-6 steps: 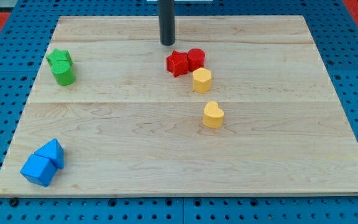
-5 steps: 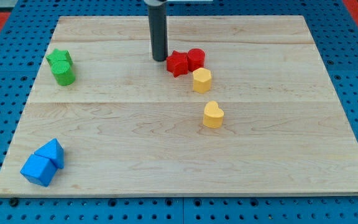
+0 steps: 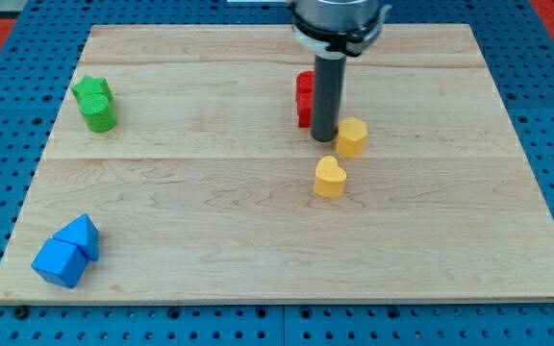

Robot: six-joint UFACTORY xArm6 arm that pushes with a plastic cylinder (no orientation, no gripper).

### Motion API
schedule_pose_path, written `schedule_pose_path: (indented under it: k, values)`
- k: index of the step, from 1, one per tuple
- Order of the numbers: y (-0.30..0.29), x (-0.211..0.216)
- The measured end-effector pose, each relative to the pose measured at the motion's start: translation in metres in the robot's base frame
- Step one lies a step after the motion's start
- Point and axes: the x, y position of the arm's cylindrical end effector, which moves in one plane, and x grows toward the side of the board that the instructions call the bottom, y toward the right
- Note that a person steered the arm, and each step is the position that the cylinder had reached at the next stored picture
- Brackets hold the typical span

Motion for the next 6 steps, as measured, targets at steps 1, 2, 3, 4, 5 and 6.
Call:
schedule_pose_path:
  k: [1,2,3,4,5,6]
  values:
    - [0.014,0.0]
    - [0.015,-0.009]
    - [0.003,-0.049]
    - [-0.044,-0.075]
    - [-0.108,-0.075]
    - [-0.127,-0.066]
